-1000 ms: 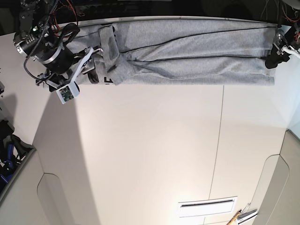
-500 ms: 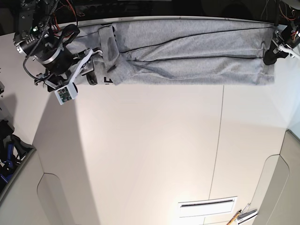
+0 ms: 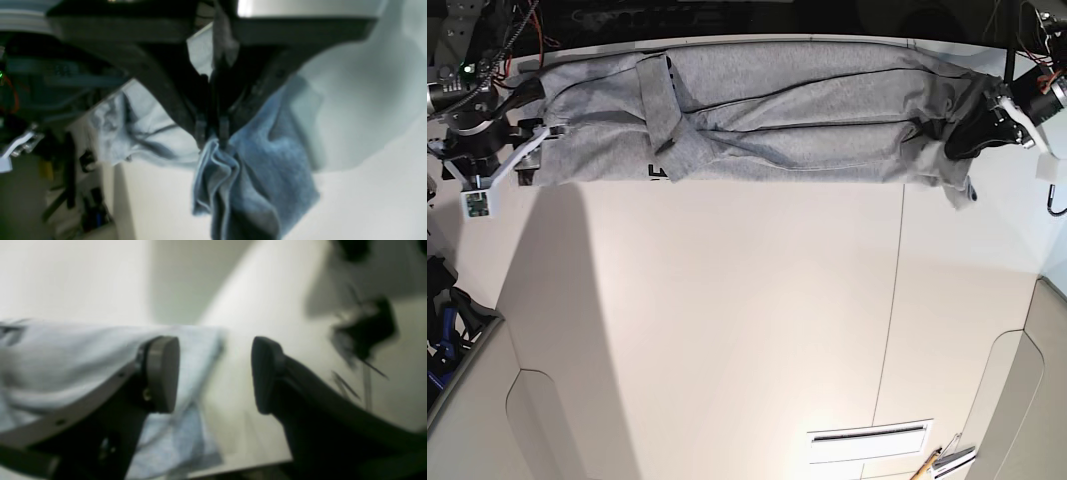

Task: Fold the T-shirt properly
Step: 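Grasp the strip end with the left gripper and fold it toward the middle, then press the folded end down with the left gripper and release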

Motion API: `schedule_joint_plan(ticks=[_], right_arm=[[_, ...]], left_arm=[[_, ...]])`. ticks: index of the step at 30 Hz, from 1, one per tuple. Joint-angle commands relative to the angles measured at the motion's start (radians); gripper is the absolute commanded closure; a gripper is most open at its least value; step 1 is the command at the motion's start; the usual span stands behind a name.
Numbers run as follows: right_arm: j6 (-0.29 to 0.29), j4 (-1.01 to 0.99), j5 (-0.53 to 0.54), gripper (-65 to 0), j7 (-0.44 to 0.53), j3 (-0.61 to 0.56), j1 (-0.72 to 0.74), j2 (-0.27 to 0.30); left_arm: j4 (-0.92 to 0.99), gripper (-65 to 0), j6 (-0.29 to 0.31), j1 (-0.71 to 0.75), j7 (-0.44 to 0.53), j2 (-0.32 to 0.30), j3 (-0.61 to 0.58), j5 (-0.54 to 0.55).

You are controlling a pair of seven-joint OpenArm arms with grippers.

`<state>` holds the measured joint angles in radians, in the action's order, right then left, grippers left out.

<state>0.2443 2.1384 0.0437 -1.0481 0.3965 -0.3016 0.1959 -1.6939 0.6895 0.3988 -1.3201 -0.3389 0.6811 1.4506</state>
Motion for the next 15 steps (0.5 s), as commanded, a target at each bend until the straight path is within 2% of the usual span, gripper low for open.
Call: schedule_joint_plan(ticks=[1, 4, 7, 15], right_arm=[[0.003, 0.0, 0.026, -34.0, 0.015, 0.035, 0.005, 0.006], [0.039, -0.052, 0.098, -34.0, 0.015, 0.114, 0.005, 0.006], [0.061, -0.121, 0.162, -34.0, 0.016, 0.16, 0.005, 0.014], [0.074, -0.222, 0.211, -34.0, 0.016, 0.17, 0.008, 0.042]], left_arm=[[-0.038, 0.0, 0.009, -0.002, 0.016, 0.009, 0.005, 0.033], [-0.08, 0.0, 0.009, -0.002, 0.023, 0.08, 0.0, 0.033], [-0.104, 0.0, 0.009, -0.002, 0.032, 0.118, -0.048, 0.033], [-0.113, 0.0, 0.009, -0.016, 0.043, 0.128, -0.336, 0.033]])
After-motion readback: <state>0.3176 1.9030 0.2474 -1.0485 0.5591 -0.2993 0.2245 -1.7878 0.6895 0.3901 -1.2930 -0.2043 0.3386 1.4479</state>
